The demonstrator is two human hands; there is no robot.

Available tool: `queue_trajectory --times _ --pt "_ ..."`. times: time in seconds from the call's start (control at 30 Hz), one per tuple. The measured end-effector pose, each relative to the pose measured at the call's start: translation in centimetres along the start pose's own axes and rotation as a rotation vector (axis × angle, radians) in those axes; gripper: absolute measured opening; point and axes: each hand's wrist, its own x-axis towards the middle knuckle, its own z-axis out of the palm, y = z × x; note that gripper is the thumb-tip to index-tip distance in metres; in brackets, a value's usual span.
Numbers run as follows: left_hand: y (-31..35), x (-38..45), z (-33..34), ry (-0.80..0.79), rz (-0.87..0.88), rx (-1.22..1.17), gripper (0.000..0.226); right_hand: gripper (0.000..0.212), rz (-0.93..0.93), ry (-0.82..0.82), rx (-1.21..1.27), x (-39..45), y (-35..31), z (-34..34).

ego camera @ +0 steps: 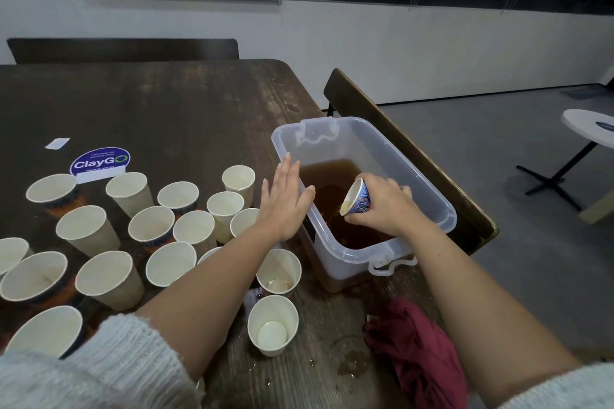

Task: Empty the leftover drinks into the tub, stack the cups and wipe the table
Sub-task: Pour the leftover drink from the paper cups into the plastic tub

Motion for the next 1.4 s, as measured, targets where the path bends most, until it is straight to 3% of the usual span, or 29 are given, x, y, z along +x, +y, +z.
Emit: queue_trajectory --times 0.93,1.07,1.2,1.27,1.4 --pt "0.3 -0.2 -0.4 -0.035 0.004 0.022 0.059 0.089 -0.072 0.069 -0.295 -0.1 -0.1 0.0" --pt "0.3 0.1 -1.1 -0.100 0.004 0.091 0.063 0.091 -0.009 0.155 -0.073 -0.2 -0.3 -0.2" --pt "-0.2 0.3 -3.5 -0.173 0.027 0.188 0.060 0.085 0.090 0.264 0.555 -0.3 -1.5 -0.8" --pt "-0.5 -0.1 -5.3 -0.116 0.031 0.094 0.057 0.079 0.061 0.281 0.759 -0.2 -3.1 -1.5" --pt "-2.1 -1.6 -10.5 0.061 -0.020 -0.385 0.051 0.062 -0.102 0.322 0.950 1.4 -10.0 -3.2"
